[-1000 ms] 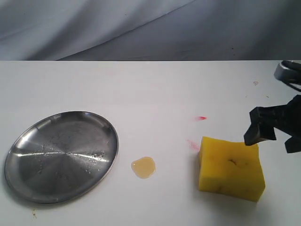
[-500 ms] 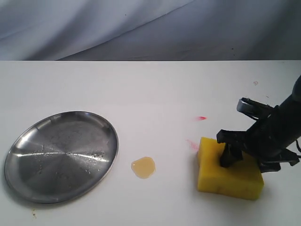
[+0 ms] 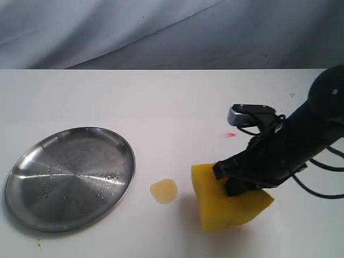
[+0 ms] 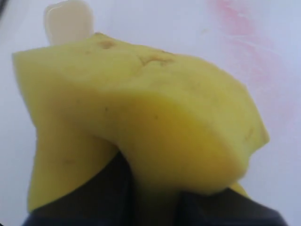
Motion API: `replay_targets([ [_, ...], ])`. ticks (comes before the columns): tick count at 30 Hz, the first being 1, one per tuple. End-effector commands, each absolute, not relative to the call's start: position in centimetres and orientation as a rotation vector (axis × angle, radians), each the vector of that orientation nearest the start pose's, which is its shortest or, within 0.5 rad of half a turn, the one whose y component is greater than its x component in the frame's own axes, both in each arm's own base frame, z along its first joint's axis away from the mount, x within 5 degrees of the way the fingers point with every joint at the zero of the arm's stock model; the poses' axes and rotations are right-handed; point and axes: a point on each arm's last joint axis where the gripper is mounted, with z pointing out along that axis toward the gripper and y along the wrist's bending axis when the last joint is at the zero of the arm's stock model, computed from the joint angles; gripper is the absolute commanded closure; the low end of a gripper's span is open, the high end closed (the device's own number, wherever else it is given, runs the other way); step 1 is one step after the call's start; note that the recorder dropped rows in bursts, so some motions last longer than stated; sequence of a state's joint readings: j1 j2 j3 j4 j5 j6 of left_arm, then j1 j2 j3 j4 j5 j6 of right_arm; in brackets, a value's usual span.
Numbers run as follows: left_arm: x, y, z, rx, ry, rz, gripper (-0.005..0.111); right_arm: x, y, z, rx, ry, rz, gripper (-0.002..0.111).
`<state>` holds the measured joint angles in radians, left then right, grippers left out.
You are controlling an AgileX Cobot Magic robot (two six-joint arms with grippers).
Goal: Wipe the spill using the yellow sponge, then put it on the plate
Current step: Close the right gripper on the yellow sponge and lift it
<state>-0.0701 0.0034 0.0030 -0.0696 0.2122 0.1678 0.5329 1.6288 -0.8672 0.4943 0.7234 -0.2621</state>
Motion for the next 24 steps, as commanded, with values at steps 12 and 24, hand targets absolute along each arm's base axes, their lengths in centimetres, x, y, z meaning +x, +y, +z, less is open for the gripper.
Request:
replay_targets([
  [12,5.6,-0.5,19.5,0.147,1.682,0.005,0.107,26.3,25.2,15.5,-0.444,2.878,0.659,0.108],
  [24,5.6,-0.5,19.5,0.147,1.682,0.005,0.107,26.7,26.5,10.7,-0.406,2.972,0.617,0.108],
])
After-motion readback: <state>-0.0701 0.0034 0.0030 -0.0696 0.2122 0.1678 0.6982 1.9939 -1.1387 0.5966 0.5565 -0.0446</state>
